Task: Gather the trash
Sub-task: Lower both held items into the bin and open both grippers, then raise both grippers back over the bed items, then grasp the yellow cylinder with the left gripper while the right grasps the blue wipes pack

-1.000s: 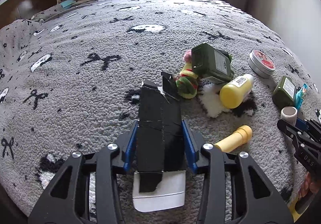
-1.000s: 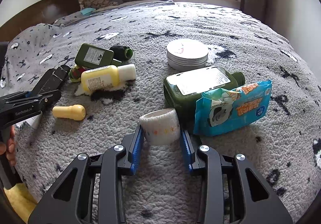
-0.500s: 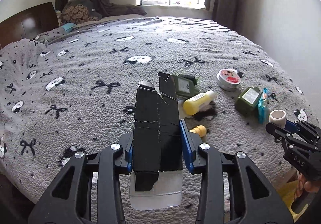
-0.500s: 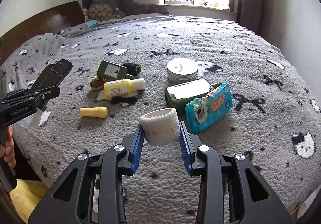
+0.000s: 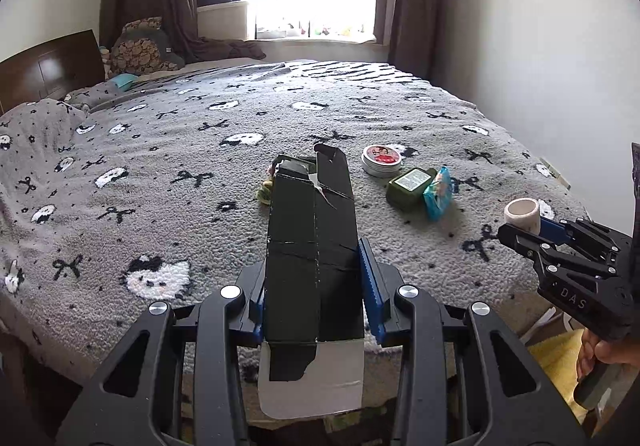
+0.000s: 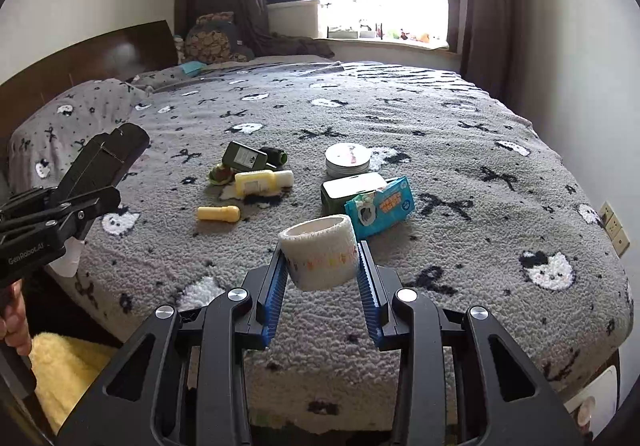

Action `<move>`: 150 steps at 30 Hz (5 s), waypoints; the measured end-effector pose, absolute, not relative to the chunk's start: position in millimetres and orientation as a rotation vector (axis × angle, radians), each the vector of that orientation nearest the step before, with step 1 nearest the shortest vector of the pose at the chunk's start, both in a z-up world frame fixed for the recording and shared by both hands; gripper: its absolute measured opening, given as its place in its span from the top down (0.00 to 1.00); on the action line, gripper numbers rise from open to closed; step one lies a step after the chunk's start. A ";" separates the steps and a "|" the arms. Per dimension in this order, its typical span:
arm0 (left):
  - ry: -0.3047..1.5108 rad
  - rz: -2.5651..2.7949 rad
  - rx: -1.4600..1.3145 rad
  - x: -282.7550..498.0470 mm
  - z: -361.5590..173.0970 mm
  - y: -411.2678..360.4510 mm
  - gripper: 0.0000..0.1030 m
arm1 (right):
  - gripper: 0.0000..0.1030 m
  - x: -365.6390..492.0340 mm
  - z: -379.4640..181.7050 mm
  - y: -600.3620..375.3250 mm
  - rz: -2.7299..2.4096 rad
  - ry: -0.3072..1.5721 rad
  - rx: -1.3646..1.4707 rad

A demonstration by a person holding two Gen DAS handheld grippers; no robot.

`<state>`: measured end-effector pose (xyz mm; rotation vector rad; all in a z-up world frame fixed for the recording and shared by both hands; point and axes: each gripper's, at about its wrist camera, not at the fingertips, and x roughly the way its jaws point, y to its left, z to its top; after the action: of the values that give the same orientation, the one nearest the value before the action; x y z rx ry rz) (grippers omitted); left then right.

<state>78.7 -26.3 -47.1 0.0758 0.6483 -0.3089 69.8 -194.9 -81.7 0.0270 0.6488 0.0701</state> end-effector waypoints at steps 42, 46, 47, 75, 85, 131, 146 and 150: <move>1.203 -0.453 0.116 -31.5 -251.5 -32.8 0.66 | 0.66 -12.2 -232.2 -164.6 0.211 1.100 0.134; 1.246 -0.466 0.127 -25.5 -266.0 -36.4 0.66 | 0.66 -9.3 -248.5 -162.9 0.238 1.162 0.169; 1.259 -0.470 0.126 -23.7 -269.8 -37.2 0.66 | 0.66 -8.2 -251.7 -162.3 0.245 1.177 0.177; 1.194 -0.439 0.144 -15.3 -250.5 -42.6 0.08 | 0.08 4.9 -231.0 -181.6 0.147 1.139 0.214; 1.025 -0.386 0.127 -7.3 -188.1 -12.5 0.08 | 0.07 7.1 -181.4 -207.9 0.105 0.989 0.202; 0.932 -0.258 0.053 246.4 -163.1 -55.5 0.46 | 0.47 229.0 -165.4 -219.6 -0.078 0.830 -0.013; 0.918 -0.275 0.068 245.1 -163.6 -53.2 0.49 | 0.81 219.0 -164.9 -251.0 -0.089 0.817 0.036; 0.916 -0.279 0.066 242.2 -161.0 -52.1 0.49 | 0.87 214.4 -162.0 -253.2 -0.081 0.791 0.023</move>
<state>242.2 -52.1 -161.0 0.0656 0.9164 -0.2790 214.4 -253.2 -162.0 0.0228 0.7905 -0.0810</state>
